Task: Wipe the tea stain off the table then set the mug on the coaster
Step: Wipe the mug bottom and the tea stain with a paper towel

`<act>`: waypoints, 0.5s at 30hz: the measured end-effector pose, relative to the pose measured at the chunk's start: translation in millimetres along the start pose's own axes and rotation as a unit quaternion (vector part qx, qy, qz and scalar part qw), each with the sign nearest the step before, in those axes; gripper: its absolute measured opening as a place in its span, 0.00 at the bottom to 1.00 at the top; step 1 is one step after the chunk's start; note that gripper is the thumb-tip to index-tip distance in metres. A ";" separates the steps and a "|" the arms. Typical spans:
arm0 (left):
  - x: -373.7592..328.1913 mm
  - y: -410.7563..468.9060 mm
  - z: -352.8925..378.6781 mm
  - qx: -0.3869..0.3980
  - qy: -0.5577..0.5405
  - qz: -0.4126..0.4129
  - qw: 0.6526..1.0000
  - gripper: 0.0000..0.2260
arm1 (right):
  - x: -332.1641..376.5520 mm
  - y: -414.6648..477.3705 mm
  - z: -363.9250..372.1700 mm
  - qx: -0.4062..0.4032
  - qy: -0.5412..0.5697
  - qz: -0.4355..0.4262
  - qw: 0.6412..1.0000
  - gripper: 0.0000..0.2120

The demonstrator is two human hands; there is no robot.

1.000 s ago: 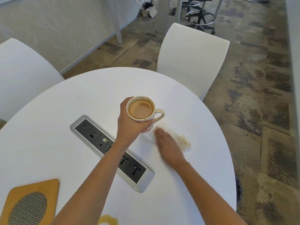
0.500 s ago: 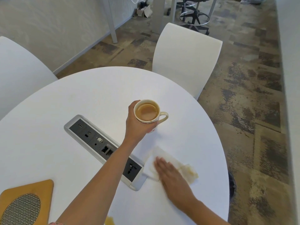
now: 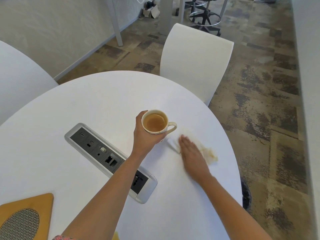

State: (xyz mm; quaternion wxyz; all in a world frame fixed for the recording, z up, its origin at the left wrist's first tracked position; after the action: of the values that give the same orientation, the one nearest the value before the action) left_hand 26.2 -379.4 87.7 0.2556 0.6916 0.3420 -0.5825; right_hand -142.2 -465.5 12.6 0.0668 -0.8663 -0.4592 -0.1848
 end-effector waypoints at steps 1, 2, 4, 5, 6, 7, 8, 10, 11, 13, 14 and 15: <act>2.0 0.6 0.1 0.001 0.006 -0.001 1.000 0.37 | -8.0 9.0 -3.0 -0.005 0.003 0.023 1.000 0.26; 3.4 1.2 0.5 0.004 0.008 -0.006 1.000 0.37 | -14.2 16.7 -4.7 -0.004 0.007 0.042 0.999 0.26; 6.3 1.6 1.7 0.008 0.018 -0.009 1.000 0.38 | -21.4 29.0 -7.7 -0.015 0.011 0.071 0.997 0.25; 7.3 1.4 2.5 0.010 0.022 -0.008 1.000 0.39 | -23.8 33.6 -8.1 -0.017 0.014 0.081 0.996 0.24; 8.1 1.4 3.4 0.013 0.021 -0.005 1.000 0.39 | -26.7 37.2 -7.3 -0.015 0.017 0.088 0.996 0.24; 9.8 1.6 3.8 0.016 0.020 -0.004 1.000 0.39 | -29.3 40.6 -6.9 -0.011 0.023 0.094 0.995 0.24; 11.6 1.8 4.3 0.019 0.020 -0.002 1.000 0.39 | -31.5 43.1 -7.3 -0.013 0.037 0.101 0.994 0.24; 13.9 1.4 5.8 0.023 0.027 0.003 0.999 0.39 | -33.8 45.6 -13.2 -0.038 0.101 0.129 0.986 0.23; 15.1 1.2 6.7 0.025 0.028 0.005 0.999 0.39 | -33.8 44.7 -20.2 -0.068 0.154 0.158 0.973 0.22; 16.1 -0.4 8.6 0.027 0.022 0.010 0.999 0.39 | -34.3 40.9 -35.7 -0.132 0.253 0.226 0.931 0.20; 16.6 -1.0 9.1 0.027 0.017 0.013 0.999 0.39 | -34.6 39.3 -42.6 -0.157 0.287 0.259 0.909 0.19; 16.8 -1.6 9.4 0.026 0.012 0.014 0.999 0.39 | -37.5 38.4 -46.6 -0.174 0.320 0.290 0.885 0.19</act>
State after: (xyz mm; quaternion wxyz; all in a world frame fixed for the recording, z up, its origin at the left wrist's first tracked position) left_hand 20.4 -382.6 69.5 0.2414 0.7100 0.3195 -0.5792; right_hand -141.9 -529.6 43.3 0.1087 -0.8526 -0.1013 -0.5010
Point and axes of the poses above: each hand's wrist, its own y-axis towards the middle knuckle, its own z-axis out of the palm, x = y × z, the point moved 4 cm from there along y, towards the middle knuckle, and after that the axes turned 3 degrees about -z, right-handed, at the moved point
